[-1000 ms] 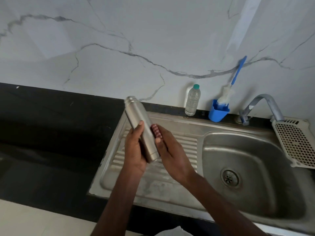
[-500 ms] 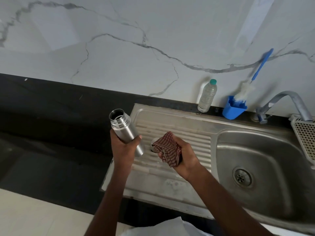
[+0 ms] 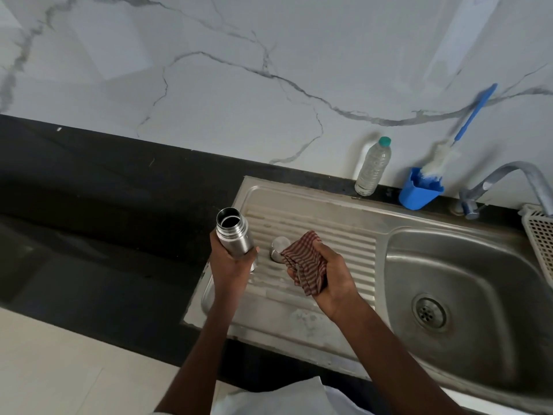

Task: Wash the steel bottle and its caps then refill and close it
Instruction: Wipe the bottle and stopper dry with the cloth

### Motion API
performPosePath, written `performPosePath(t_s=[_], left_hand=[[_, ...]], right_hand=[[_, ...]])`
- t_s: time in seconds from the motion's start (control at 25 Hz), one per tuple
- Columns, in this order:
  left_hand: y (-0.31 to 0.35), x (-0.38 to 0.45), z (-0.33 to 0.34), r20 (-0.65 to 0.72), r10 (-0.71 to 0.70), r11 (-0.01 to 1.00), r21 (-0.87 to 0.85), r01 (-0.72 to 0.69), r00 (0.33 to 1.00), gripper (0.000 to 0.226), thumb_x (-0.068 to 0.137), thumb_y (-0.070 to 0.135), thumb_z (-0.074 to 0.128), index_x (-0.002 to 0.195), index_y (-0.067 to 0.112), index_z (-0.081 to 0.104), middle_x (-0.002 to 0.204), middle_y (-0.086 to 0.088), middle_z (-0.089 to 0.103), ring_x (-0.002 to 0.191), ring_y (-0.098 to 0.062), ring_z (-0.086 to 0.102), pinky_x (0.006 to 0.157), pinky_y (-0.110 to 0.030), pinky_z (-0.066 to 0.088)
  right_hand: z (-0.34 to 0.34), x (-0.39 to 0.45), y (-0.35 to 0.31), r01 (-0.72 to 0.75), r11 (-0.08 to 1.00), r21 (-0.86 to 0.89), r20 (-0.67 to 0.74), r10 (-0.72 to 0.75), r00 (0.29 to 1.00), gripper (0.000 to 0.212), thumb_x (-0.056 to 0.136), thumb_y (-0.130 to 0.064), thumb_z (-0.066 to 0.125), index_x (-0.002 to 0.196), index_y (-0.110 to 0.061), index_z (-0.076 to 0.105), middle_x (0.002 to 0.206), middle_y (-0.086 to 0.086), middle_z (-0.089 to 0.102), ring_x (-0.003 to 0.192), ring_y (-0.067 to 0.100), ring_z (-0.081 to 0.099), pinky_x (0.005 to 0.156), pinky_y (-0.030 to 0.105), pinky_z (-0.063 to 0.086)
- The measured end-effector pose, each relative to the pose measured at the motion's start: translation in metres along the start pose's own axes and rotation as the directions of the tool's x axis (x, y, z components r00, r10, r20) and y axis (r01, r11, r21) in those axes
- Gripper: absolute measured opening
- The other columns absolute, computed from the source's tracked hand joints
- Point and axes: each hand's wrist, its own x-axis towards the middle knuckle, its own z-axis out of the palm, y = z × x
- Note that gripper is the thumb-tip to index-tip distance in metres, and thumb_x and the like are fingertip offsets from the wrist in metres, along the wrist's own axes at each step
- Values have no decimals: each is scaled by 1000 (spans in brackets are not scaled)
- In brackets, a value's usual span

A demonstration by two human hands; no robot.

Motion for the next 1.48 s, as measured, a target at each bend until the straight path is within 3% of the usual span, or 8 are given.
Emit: performPosePath(t_s=[0.24,0.4,0.52,0.64,0.84,1.12,1.32,1.48], left_hand=[[-1,-6,0,20,-46,998,47,45,999,81,75,15,93,140,21,44,122,8,64,108,-15,69,79,-24,56],[-7,-76,-4,-165,-3,966,256,46,986,49,92,35,77,132,19,53,125,-3,60,107,-22,66,88,-42,57],[-5,-100,9,37,138,935,323,-142,990,29,99,26,68,127,24,61,121,4,66,110,-14,65,91,-34,55],[-3,-76,53,223,187,831,483,-275,957,46,99,13,67,143,12,53,144,-9,55,132,-22,52,105,-40,50],[-6,-21,115,365,-49,592,761,-267,930,78,101,11,64,163,5,17,168,-30,11,158,-45,9,128,-48,17],[-13,-6,130,280,0,285,920,-269,960,62,87,13,72,141,15,44,140,-12,51,131,-32,52,119,-51,28],[44,-10,133,175,132,402,890,-214,976,62,90,17,77,144,16,47,139,-14,54,128,-34,55,118,-57,28],[118,-37,154,205,131,907,370,-201,970,60,83,24,87,135,20,57,128,-2,50,106,-16,62,94,-30,52]], right_hand=[[-5,-11,-2,25,995,-99,23,-23,999,42,105,-29,51,131,3,58,113,28,73,84,34,71,62,35,58],[-26,-16,-11,66,991,-113,-5,-67,998,40,104,-28,54,127,3,62,114,28,73,90,37,70,75,42,58],[-41,-19,-20,147,976,-163,-33,-154,987,41,102,-29,56,127,2,63,112,29,73,87,38,70,70,41,57],[-54,-23,-32,224,946,-235,-27,-237,971,34,103,-28,56,122,-1,66,107,28,74,84,39,68,66,39,55],[-65,-34,-52,248,934,-256,-5,-257,966,28,103,-24,56,121,-4,65,105,26,75,83,38,69,62,36,55],[-94,-28,-77,236,941,-244,-42,-253,967,31,103,-26,58,126,-7,64,108,23,75,84,37,70,64,37,54],[-116,-29,-88,258,944,-204,-95,-281,955,27,103,-26,57,119,-7,67,105,24,76,84,37,70,69,39,54],[-144,-34,-102,322,935,-148,-147,-342,928,30,103,-24,56,119,-1,67,106,28,74,82,37,70,67,37,55]])
